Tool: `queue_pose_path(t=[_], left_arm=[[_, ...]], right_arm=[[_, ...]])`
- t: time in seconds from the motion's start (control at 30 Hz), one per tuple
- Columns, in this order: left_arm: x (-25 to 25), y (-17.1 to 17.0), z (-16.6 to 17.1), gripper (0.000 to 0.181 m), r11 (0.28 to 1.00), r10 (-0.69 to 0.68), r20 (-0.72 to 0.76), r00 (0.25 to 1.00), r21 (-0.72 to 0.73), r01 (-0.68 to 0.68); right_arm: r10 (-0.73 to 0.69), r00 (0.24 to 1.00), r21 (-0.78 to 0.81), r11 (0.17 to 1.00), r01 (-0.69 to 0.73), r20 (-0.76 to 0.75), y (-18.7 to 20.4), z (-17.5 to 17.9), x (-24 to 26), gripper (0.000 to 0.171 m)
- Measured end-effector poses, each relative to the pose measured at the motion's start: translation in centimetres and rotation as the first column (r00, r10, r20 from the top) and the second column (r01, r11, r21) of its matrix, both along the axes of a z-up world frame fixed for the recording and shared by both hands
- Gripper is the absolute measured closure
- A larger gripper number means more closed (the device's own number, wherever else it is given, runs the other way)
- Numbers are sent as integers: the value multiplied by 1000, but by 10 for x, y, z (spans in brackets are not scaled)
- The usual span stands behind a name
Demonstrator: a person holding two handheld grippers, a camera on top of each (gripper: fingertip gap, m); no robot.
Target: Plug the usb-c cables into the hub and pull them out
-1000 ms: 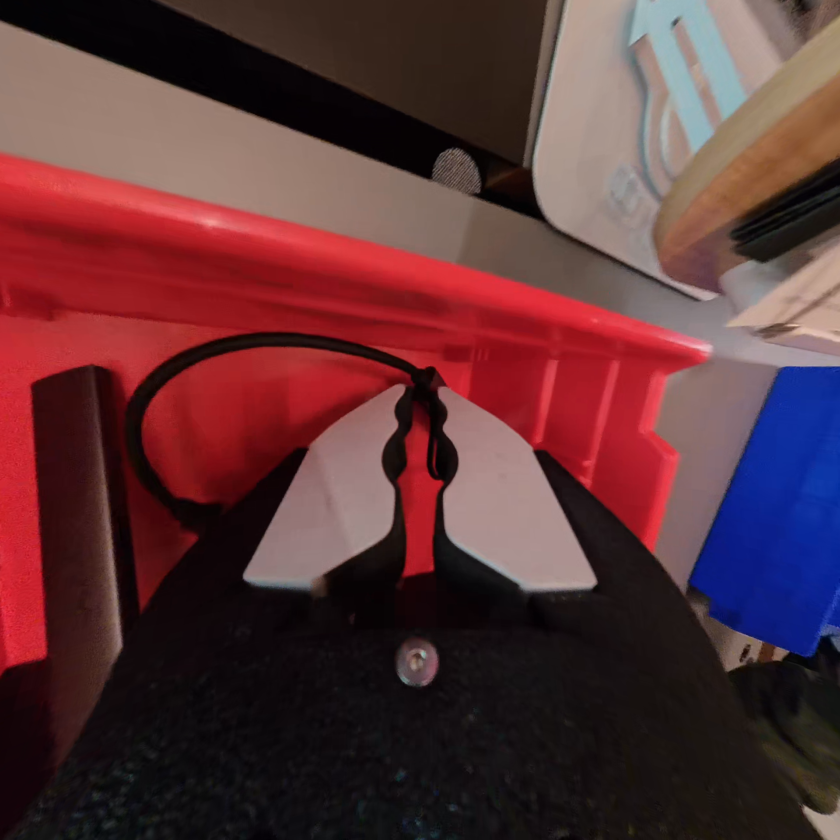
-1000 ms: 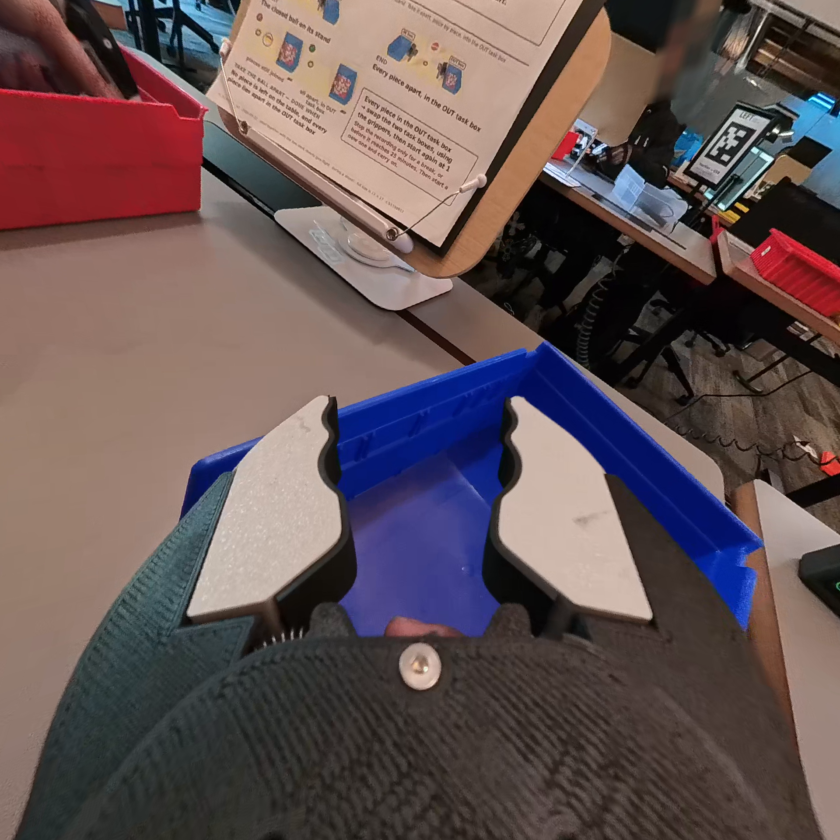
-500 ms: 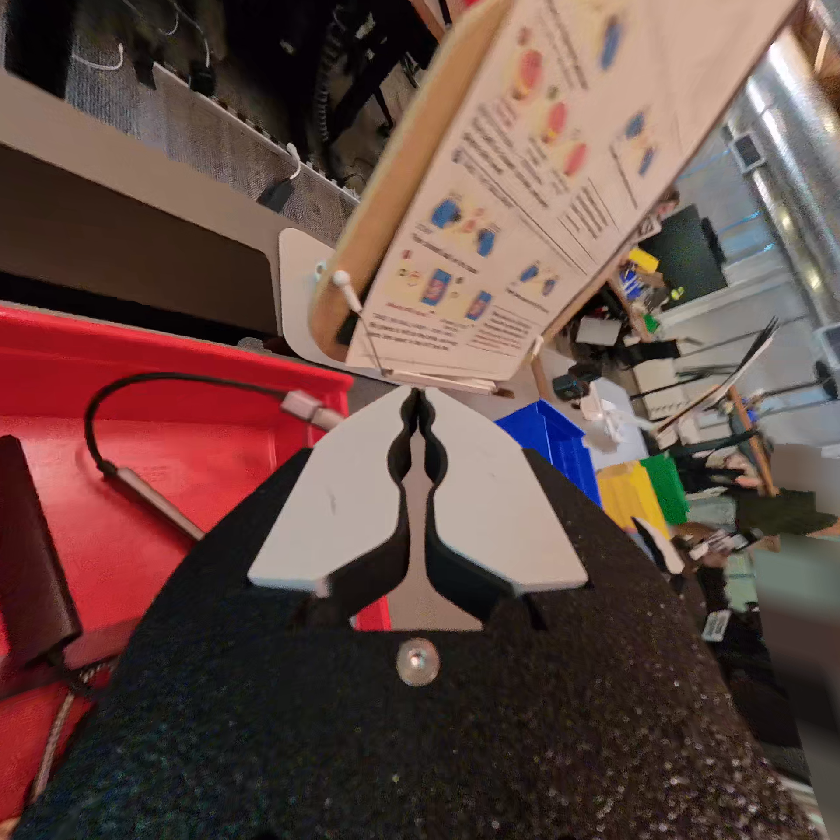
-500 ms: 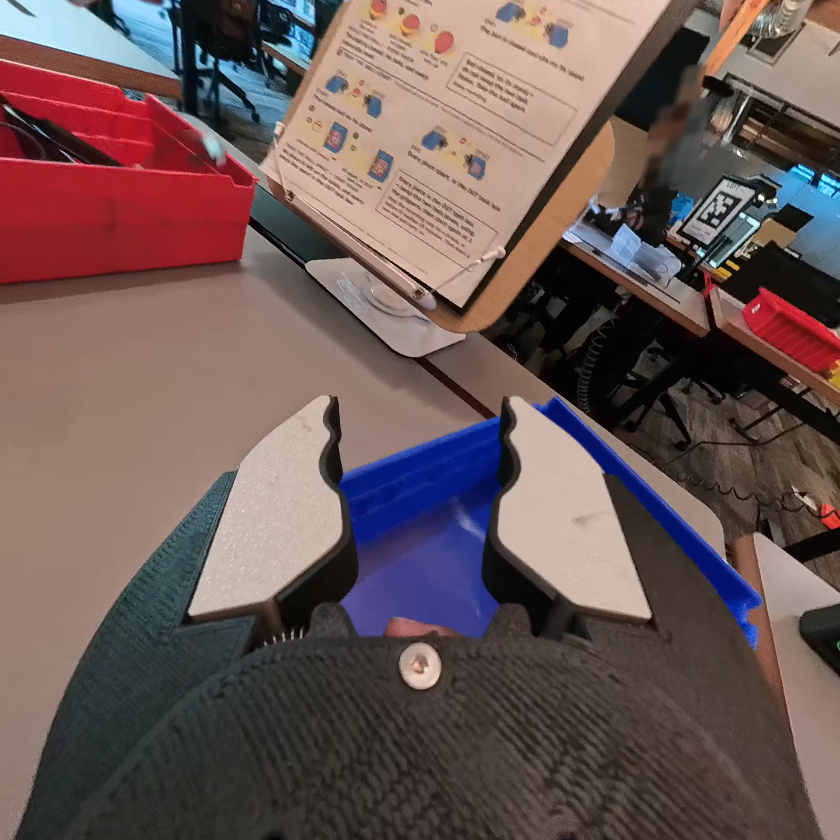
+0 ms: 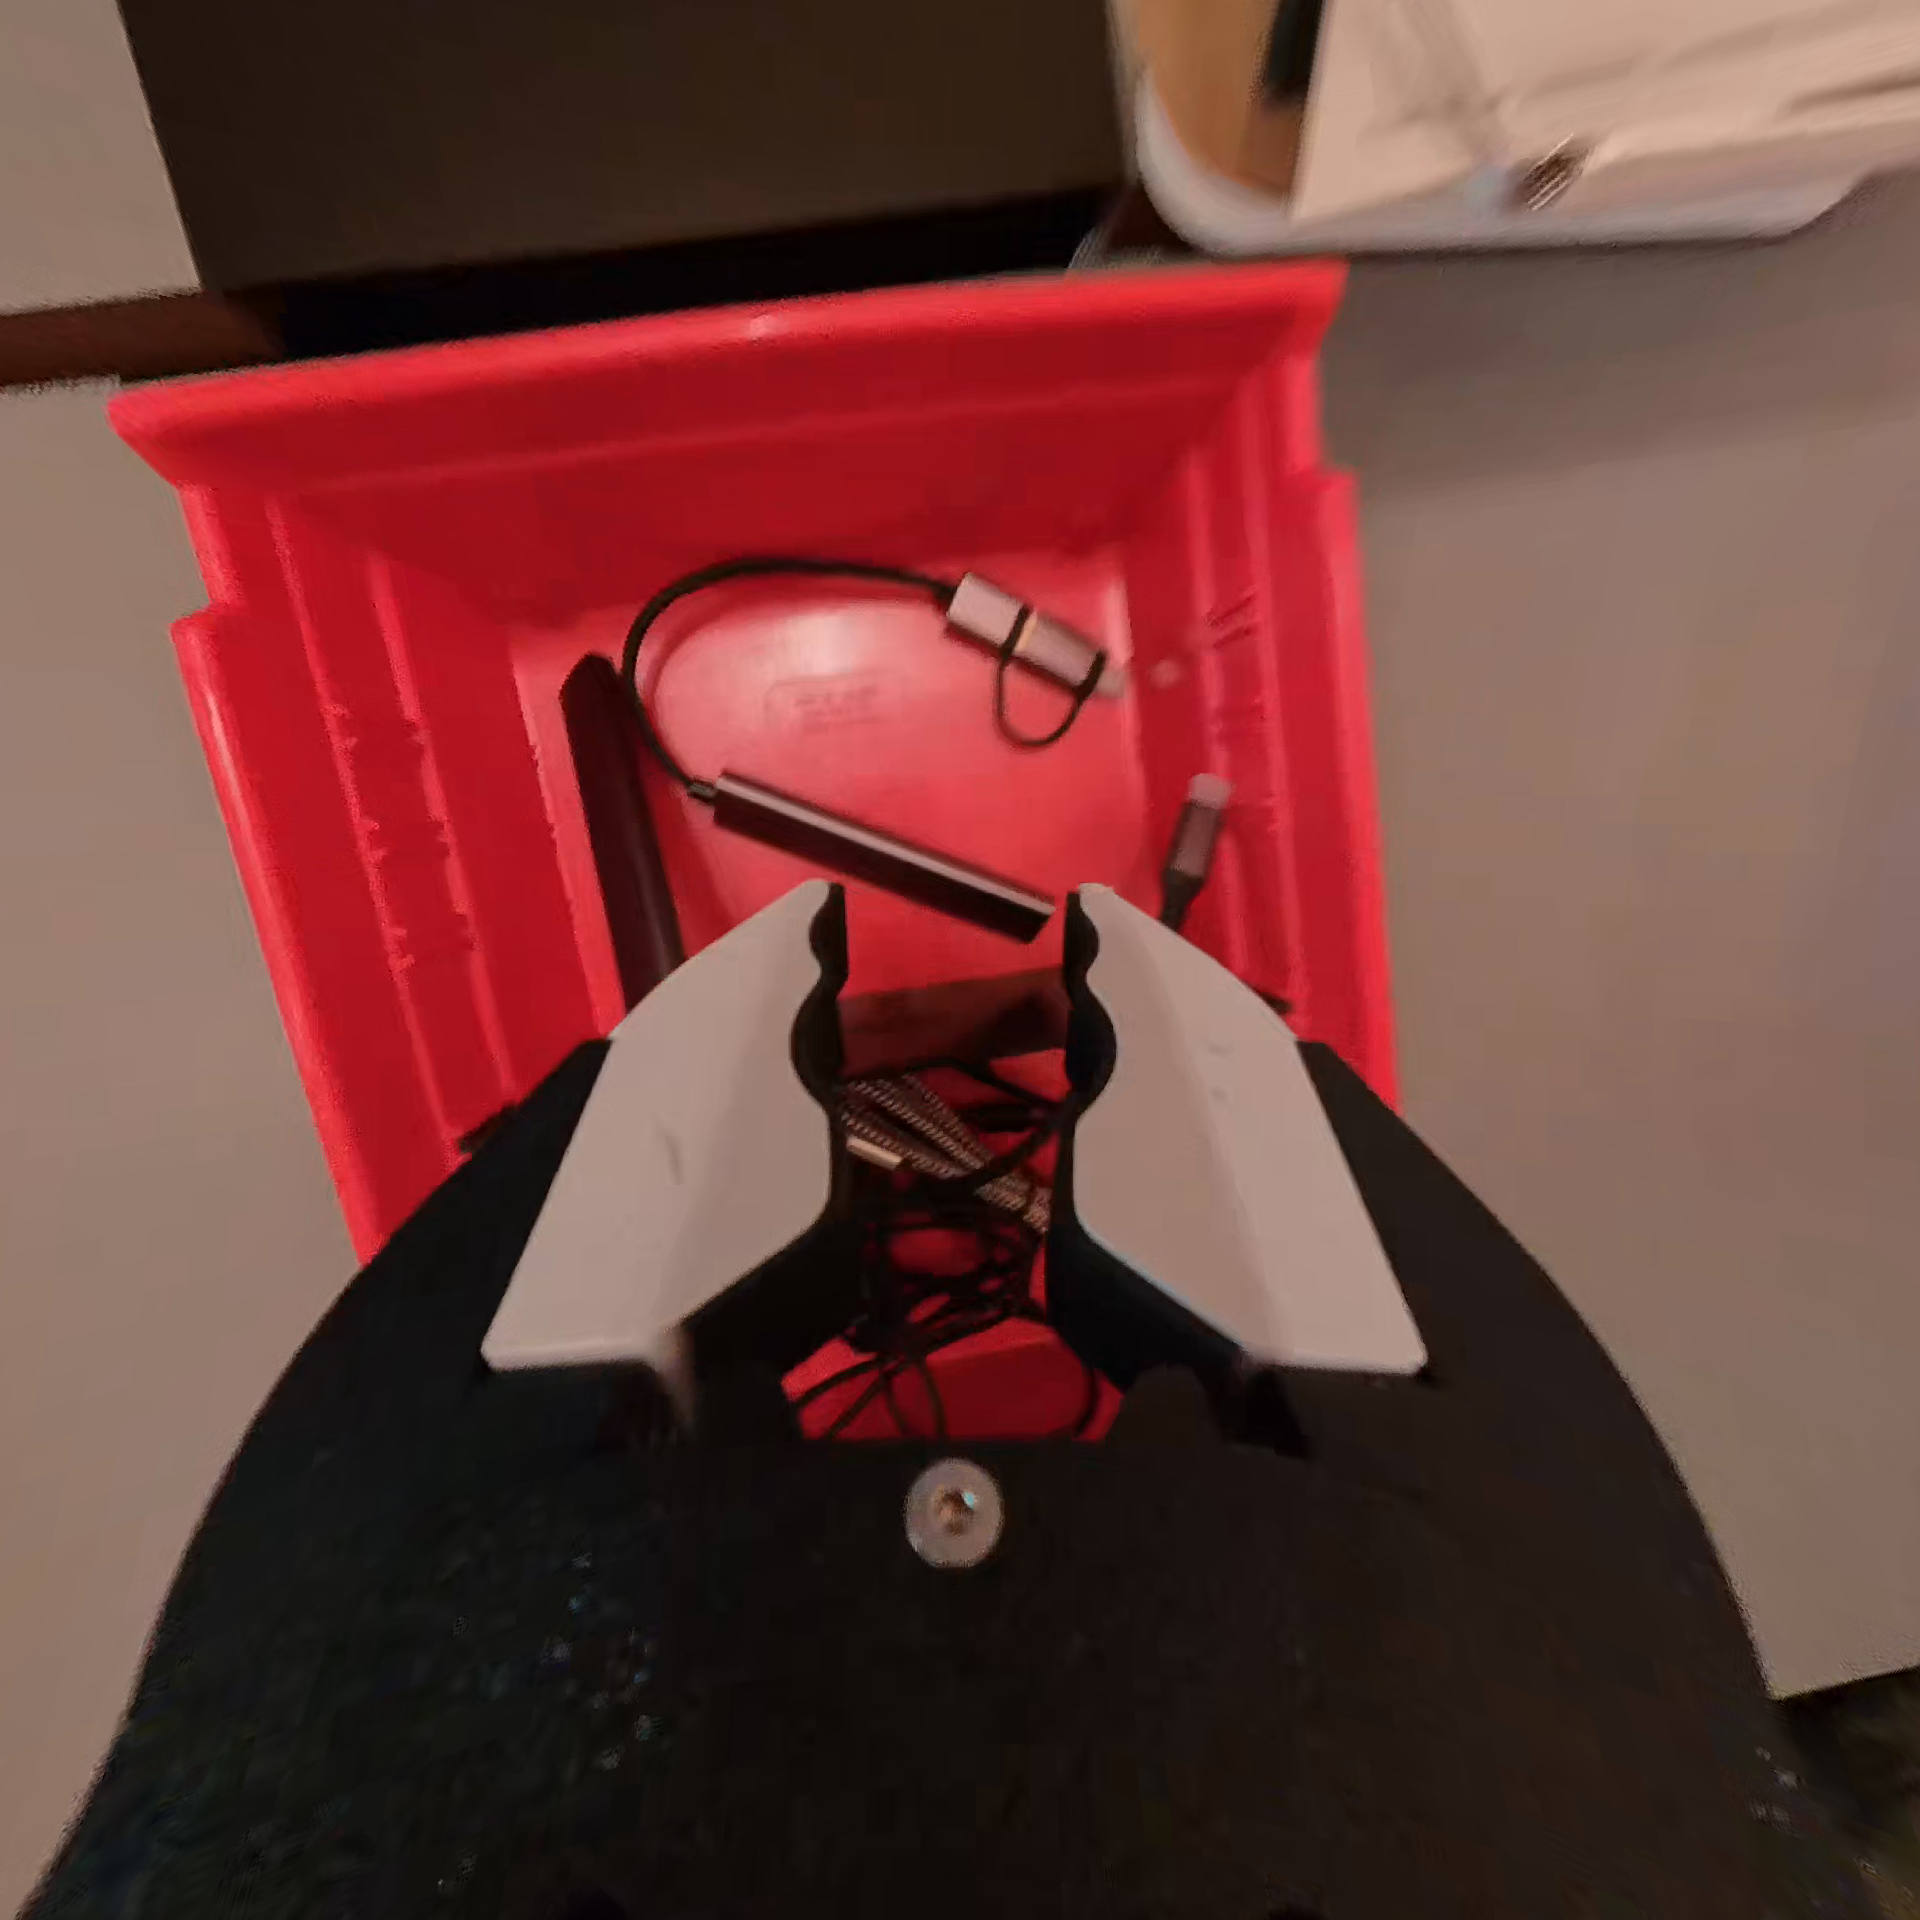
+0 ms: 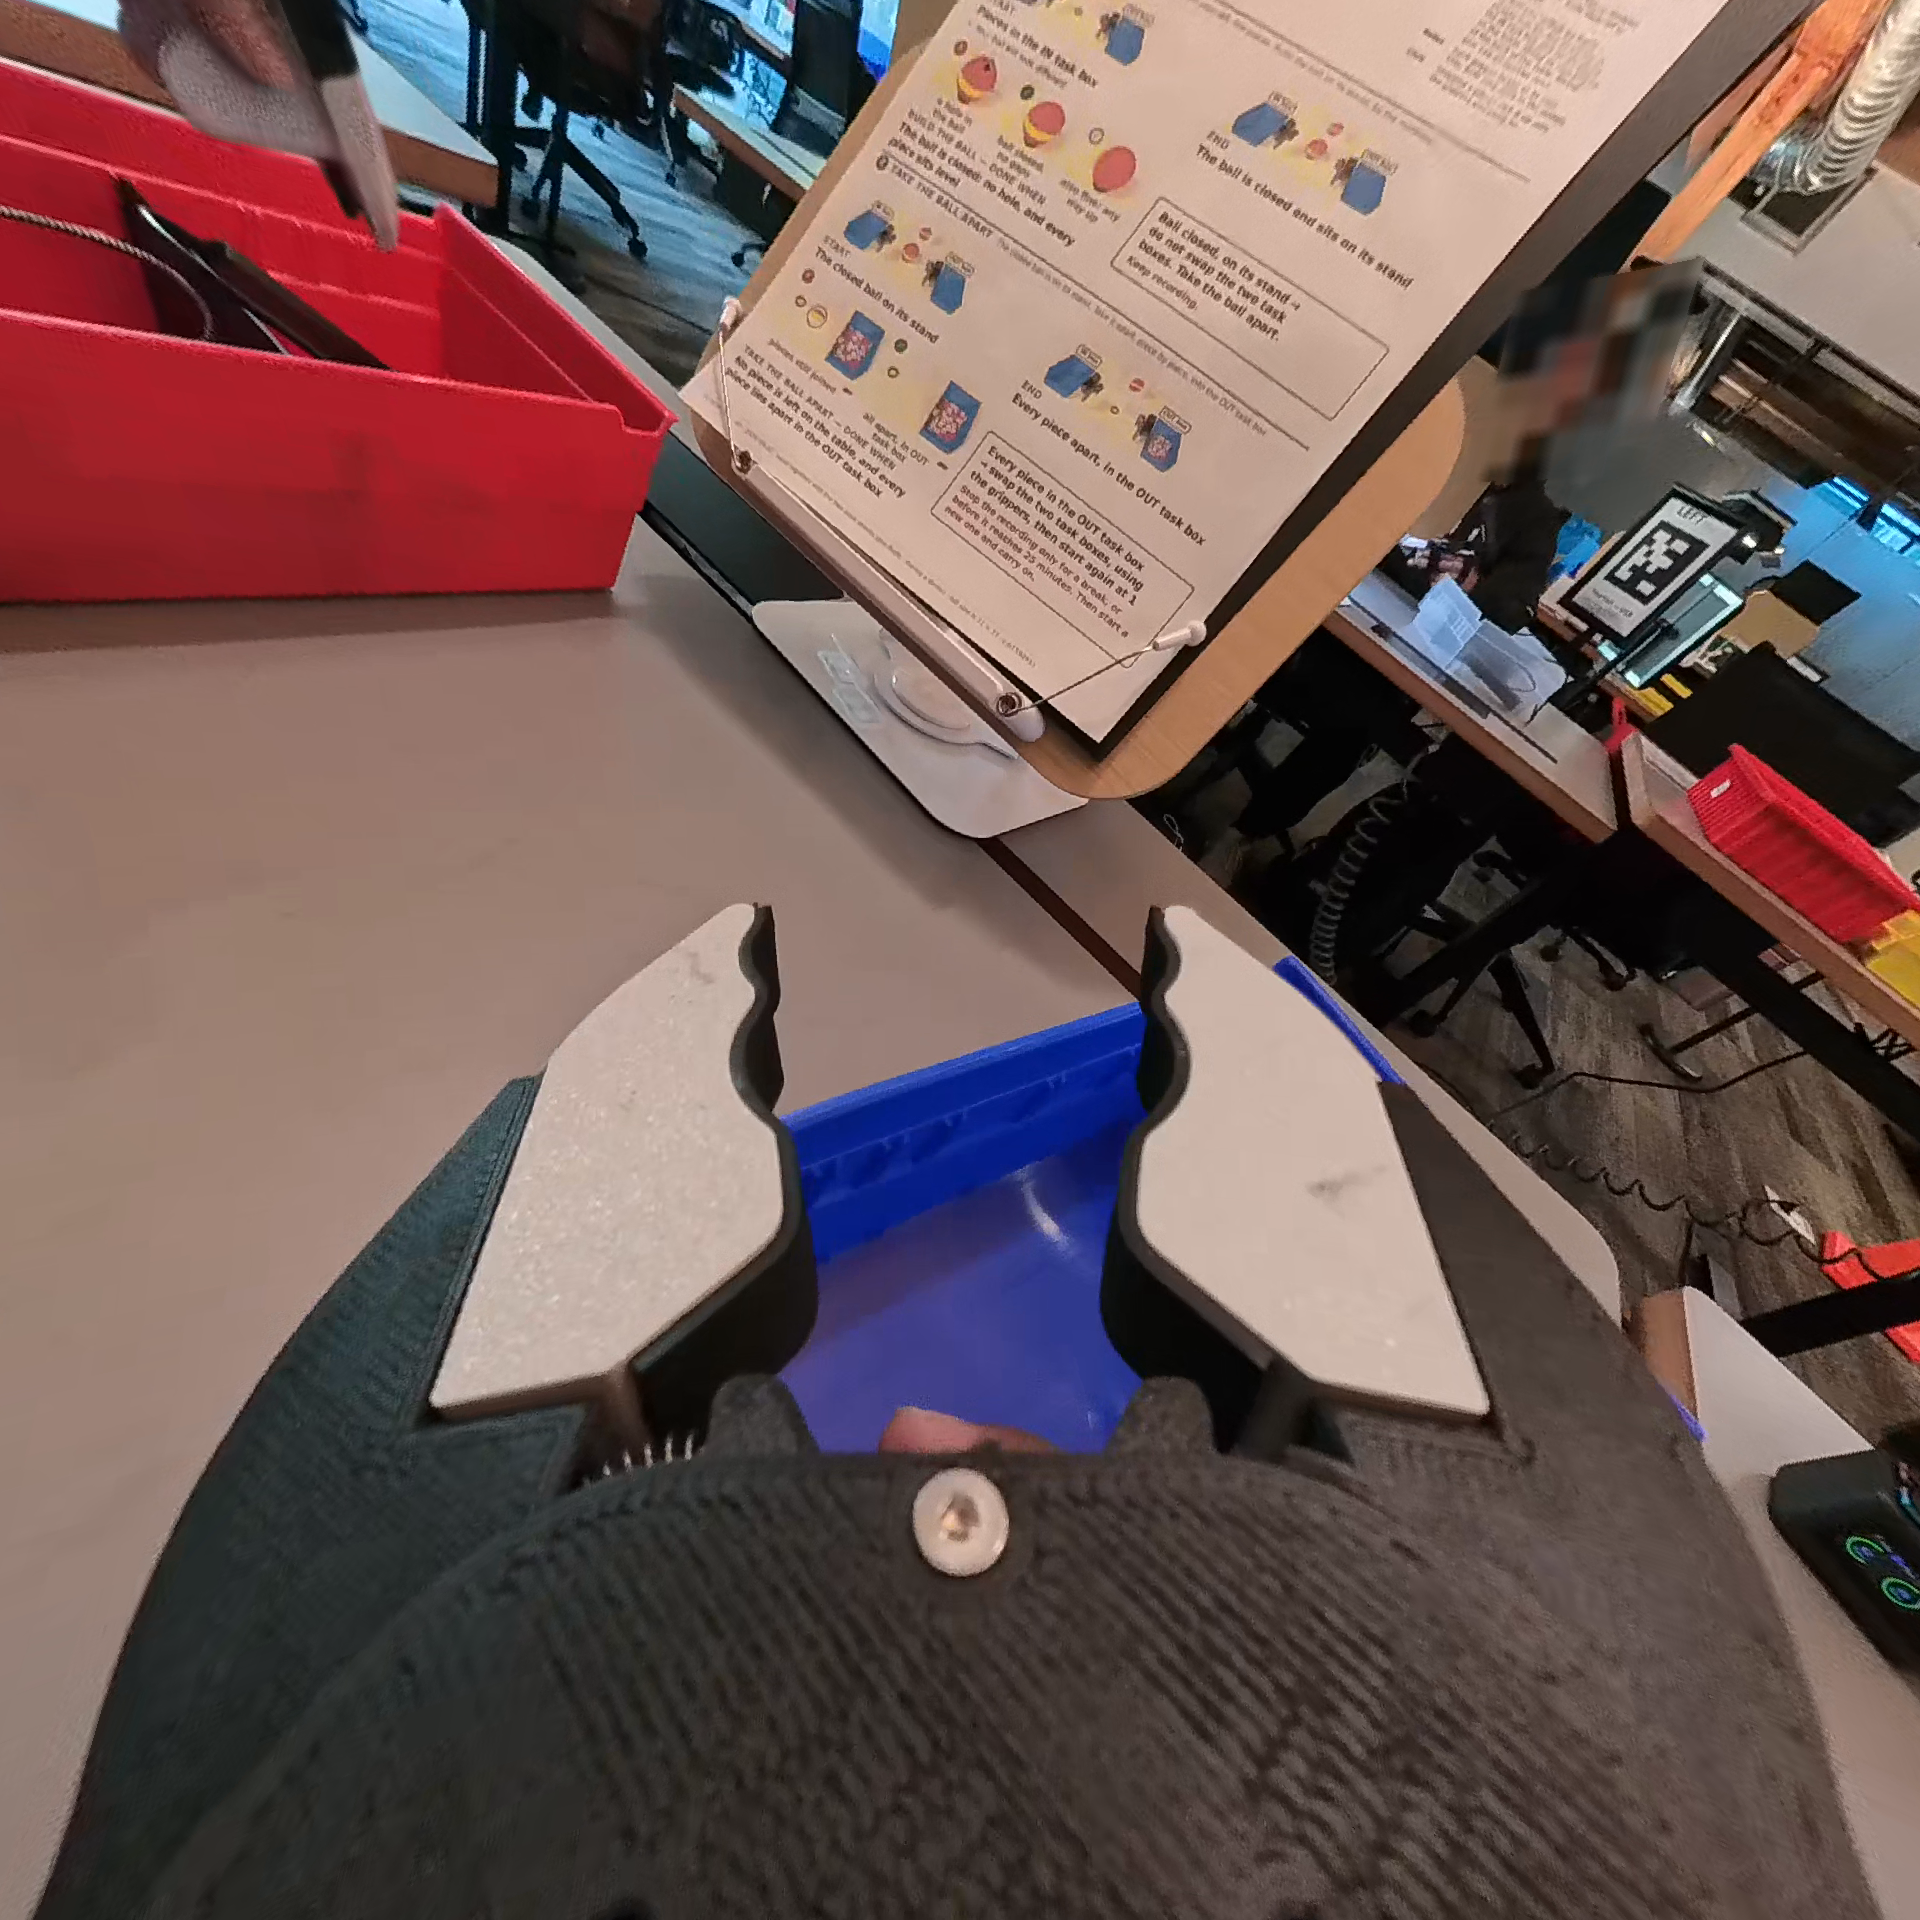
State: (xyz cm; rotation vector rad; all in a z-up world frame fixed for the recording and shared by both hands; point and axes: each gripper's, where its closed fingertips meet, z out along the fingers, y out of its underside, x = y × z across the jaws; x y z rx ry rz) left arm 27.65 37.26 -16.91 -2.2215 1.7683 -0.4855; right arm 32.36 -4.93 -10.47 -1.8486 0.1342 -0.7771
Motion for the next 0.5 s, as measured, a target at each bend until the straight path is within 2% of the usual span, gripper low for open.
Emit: queue_pose_path(t=[0.03, 0.1, 0.23, 0.33, 0.5], left_arm=[[-2, 3, -10, 140, 1000, -4, -62, 998, 13, 5], [-4, 10, -27, 136, 1000, 4, -168, 986, 20, -1], [4, 24, -53, 133, 991, 127, -289, 949, -10, -136], [4, 28, -72, 128, 980, 161, -393, 905, -45, -194], [3, 35, -94, 137, 975, 191, -518, 834, 4, -221]], right_arm=[[-2, 1000, -6, 1000, 2, -1, 0, -2, 2, 103], [-9, 1000, -21, 1000, 9, -7, -1, -7, 6, 103], [-29, 999, -40, 999, 28, -29, -4, -17, 16, 103], [-35, 998, -43, 999, 33, -50, -5, -24, 21, 103], [-33, 995, -45, 999, 29, -91, -5, -36, 28, 104]])
